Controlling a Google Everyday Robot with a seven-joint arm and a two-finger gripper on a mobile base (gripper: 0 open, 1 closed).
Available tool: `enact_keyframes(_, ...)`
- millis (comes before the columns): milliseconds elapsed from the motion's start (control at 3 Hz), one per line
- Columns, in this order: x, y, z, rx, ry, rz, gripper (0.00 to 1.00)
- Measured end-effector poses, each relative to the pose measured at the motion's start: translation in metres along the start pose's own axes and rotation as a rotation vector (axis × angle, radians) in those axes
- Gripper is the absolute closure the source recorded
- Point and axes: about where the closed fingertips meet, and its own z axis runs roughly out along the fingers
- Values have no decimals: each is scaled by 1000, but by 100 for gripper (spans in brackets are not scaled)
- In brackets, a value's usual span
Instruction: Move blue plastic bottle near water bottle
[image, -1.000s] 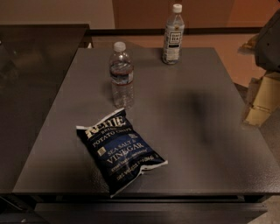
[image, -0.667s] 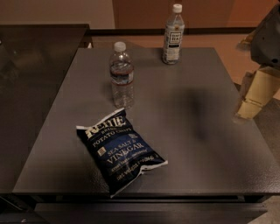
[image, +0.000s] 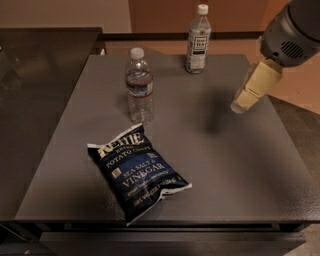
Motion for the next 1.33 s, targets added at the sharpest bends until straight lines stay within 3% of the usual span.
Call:
enact_keyframes(667, -12, -45, 44, 107, -108, 124, 0)
enact_keyframes(1333, -10, -109, 70, 250, -277, 237, 0)
